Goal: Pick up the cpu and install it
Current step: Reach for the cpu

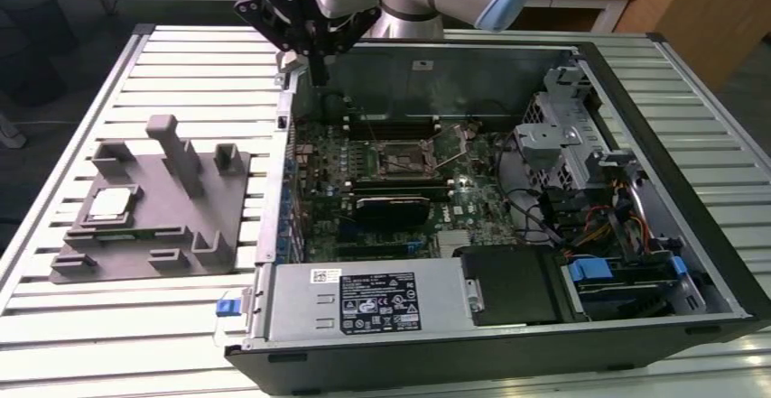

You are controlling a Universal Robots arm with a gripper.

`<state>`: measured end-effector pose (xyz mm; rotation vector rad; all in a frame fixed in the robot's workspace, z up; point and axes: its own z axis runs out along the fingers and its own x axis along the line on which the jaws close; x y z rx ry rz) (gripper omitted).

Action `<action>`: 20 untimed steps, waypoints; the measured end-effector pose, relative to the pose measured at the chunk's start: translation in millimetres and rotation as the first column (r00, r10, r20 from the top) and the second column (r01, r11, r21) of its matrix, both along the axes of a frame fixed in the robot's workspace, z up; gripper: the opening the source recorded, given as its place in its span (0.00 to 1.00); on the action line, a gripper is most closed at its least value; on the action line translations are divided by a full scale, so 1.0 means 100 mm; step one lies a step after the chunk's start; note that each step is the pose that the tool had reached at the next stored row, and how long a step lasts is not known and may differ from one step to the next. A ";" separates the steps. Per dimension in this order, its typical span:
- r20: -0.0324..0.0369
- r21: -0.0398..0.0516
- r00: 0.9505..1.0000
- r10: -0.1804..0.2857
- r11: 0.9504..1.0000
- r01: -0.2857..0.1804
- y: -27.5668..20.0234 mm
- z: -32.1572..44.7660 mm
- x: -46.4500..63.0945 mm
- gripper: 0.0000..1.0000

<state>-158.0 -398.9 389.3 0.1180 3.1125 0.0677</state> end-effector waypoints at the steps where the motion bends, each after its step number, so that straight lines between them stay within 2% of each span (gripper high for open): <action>1: 0.000 0.000 1.000 0.000 1.000 0.000 0.000 0.000 0.00 0.11; 20: 0.000 0.000 1.000 0.000 1.000 0.000 0.000 -0.006 -0.04 0.11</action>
